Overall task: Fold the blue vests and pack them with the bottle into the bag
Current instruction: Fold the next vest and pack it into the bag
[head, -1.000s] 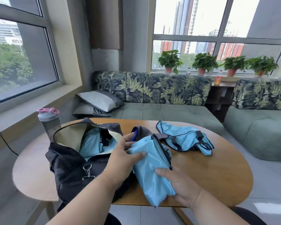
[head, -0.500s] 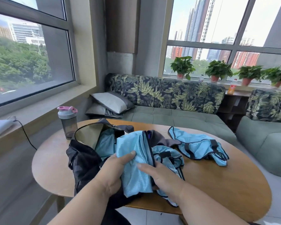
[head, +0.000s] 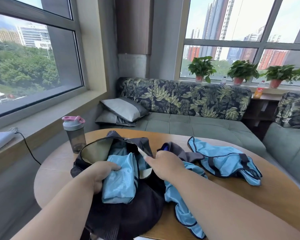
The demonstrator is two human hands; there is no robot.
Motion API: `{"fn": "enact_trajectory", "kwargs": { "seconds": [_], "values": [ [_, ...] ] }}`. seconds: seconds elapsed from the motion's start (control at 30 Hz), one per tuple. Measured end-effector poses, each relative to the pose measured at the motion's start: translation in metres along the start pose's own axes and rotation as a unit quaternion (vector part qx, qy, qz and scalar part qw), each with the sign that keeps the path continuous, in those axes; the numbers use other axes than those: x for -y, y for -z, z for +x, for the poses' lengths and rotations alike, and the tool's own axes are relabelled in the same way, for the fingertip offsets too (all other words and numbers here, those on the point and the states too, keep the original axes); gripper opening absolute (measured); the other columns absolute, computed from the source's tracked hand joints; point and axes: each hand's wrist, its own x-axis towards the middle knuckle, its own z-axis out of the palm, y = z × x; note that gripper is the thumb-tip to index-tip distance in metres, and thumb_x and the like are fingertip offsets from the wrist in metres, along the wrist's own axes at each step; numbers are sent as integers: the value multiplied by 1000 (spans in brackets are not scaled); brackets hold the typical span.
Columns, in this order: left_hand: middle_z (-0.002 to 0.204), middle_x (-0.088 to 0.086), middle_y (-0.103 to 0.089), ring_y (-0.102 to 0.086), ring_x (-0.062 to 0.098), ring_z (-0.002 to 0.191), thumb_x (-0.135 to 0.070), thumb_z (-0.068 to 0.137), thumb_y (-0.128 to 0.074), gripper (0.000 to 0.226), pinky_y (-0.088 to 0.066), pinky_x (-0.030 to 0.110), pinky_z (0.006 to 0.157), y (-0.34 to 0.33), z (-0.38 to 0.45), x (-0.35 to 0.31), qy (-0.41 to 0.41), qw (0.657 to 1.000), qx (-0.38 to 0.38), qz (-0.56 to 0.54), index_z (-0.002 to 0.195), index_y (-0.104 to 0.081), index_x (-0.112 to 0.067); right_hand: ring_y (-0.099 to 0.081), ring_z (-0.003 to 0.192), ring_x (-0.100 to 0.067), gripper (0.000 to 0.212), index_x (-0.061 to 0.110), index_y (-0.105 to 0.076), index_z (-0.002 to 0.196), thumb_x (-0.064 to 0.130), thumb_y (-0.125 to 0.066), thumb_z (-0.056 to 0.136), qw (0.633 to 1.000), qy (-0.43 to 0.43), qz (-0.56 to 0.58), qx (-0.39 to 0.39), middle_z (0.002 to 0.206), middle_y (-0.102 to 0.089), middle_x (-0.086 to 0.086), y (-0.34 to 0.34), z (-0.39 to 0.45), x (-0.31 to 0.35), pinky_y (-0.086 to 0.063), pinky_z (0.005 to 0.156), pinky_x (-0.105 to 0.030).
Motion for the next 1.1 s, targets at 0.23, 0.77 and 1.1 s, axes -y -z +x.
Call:
{"fn": "enact_trajectory", "kwargs": {
  "seconds": [0.23,0.77,1.1],
  "values": [
    [94,22,-76,-73,34,77,-15,102,-59,26,-59,43,77,-6,55,-56,23,992,38,119,115,-64,7,-40,60,-22,43,17,-35,64,46,-44,94,988,42,144,-49,56,-41,5,7,18,11,-29,56,-37],
    [122,-4,-67,-63,19,112,-62,73,-67,57,-52,37,102,-52,170,-38,-215,902,-162,338,119,-60,-30,-26,58,-15,43,18,-29,65,34,-56,94,961,89,261,-21,61,-26,3,9,35,0,-26,59,-38],
    [177,0,7,12,33,161,-60,106,-36,67,0,52,130,-83,108,-32,-210,770,2,603,166,-10,-43,-32,63,-16,46,15,-27,73,41,-55,99,945,97,311,-30,66,-29,-1,-15,24,-11,-28,62,-37]
  ]
}}
